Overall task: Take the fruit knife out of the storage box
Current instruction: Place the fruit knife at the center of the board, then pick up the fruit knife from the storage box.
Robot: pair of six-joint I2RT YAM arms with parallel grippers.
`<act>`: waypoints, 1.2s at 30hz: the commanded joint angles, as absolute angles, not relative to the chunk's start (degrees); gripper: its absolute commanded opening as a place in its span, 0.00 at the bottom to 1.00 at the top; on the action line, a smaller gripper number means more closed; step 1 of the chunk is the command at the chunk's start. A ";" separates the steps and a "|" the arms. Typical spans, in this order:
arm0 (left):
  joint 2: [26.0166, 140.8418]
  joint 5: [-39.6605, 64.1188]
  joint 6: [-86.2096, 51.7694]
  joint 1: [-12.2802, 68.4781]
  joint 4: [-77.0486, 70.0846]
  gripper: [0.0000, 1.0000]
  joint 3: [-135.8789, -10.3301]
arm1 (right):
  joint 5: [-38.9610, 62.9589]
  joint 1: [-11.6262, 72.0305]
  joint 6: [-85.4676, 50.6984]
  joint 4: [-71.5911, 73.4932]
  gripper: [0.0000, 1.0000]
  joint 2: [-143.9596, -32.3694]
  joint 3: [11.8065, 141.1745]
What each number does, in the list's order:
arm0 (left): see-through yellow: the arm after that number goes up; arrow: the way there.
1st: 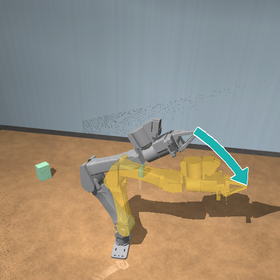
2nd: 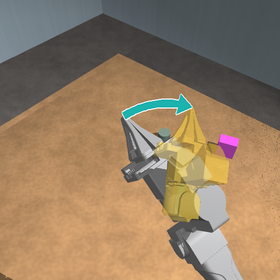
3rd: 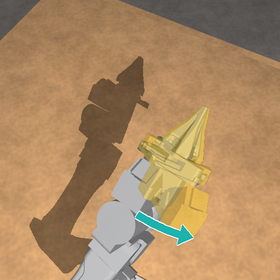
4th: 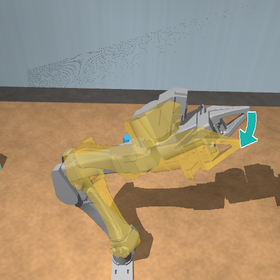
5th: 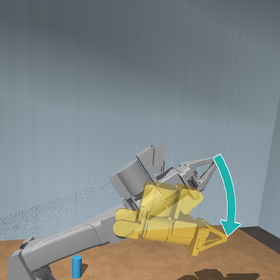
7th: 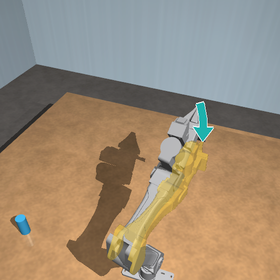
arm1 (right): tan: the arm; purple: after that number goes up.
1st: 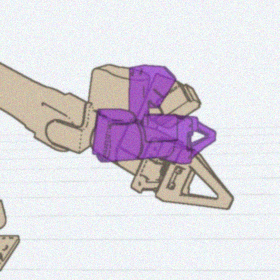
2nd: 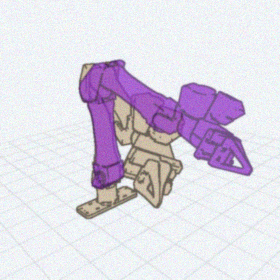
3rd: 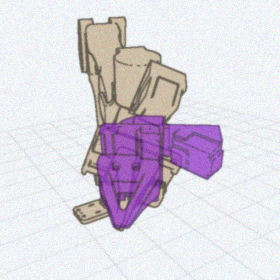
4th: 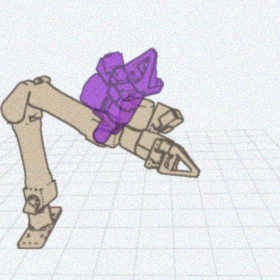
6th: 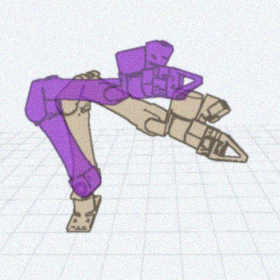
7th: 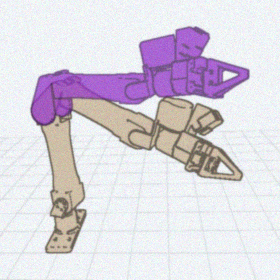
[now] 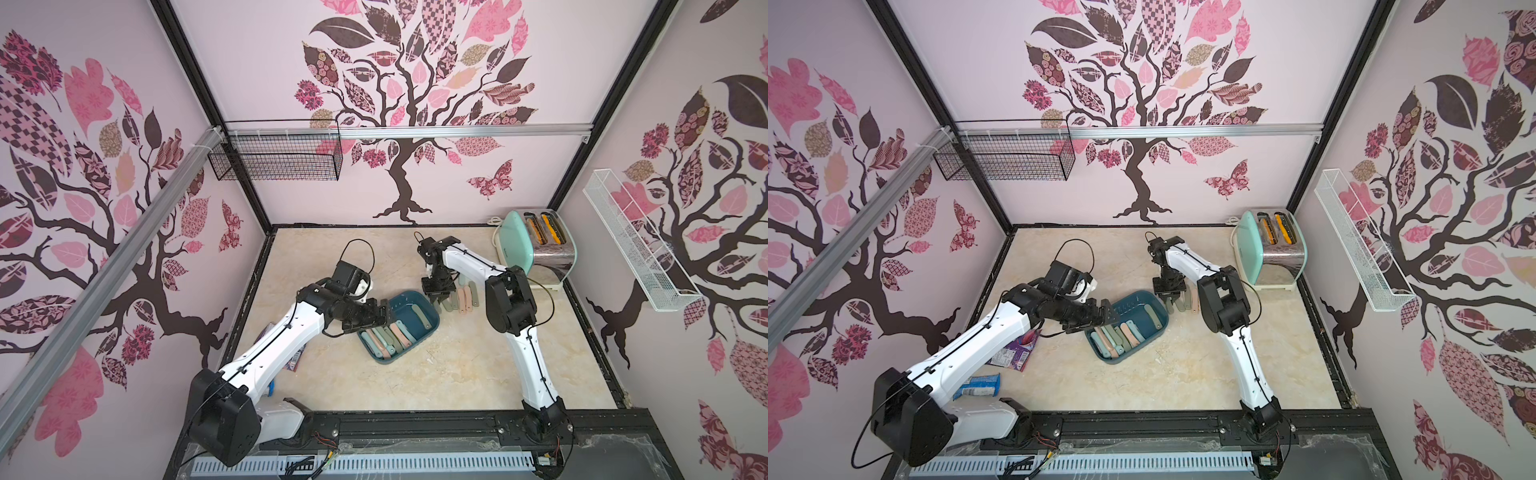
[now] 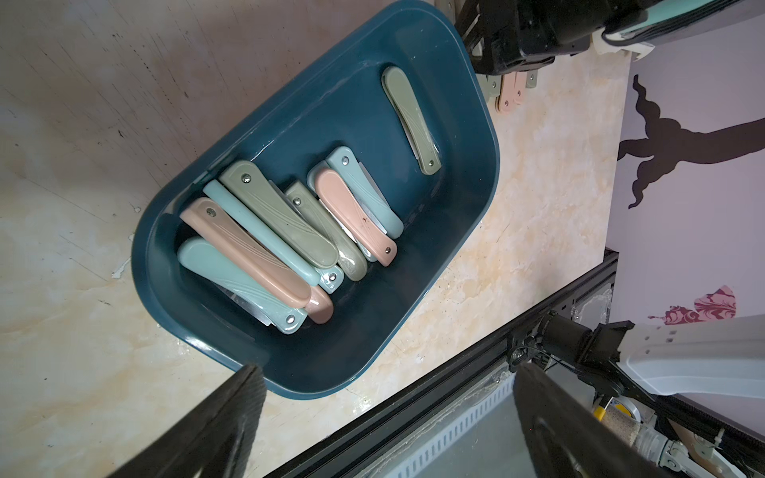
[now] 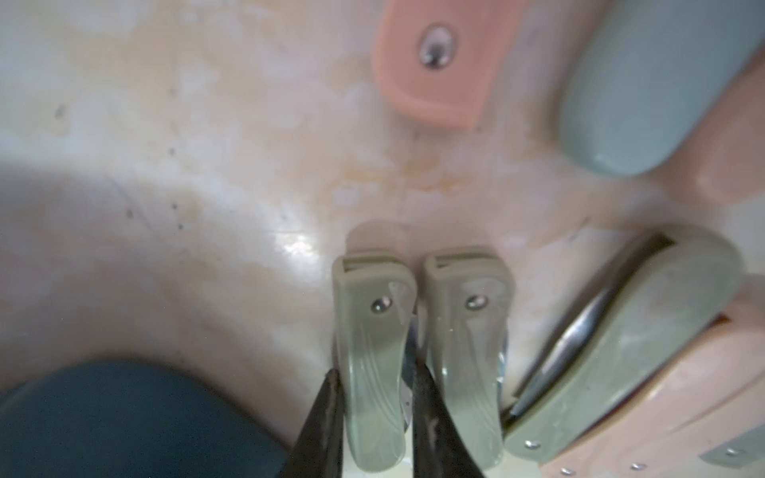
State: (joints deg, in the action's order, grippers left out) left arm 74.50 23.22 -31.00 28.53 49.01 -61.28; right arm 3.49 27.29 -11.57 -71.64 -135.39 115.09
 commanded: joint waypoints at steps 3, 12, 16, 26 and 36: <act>74.43 23.55 -29.97 28.39 48.91 0.98 -60.73 | 1.54 24.49 -12.85 -72.95 0.11 -136.05 115.48; 74.69 23.91 -30.12 28.39 48.71 0.98 -60.82 | 3.00 24.10 -11.62 -73.22 0.30 -134.59 117.25; 74.87 24.17 -30.22 28.36 48.69 0.98 -60.82 | 2.30 24.22 -11.58 -72.58 0.37 -131.33 116.78; 74.89 24.00 -30.80 28.39 47.99 0.98 -60.42 | 0.74 26.49 -12.15 -72.08 0.44 -121.56 114.24; 71.67 22.16 -31.13 27.87 49.17 0.98 -58.72 | 0.20 38.82 -10.53 -67.76 0.43 -118.82 107.48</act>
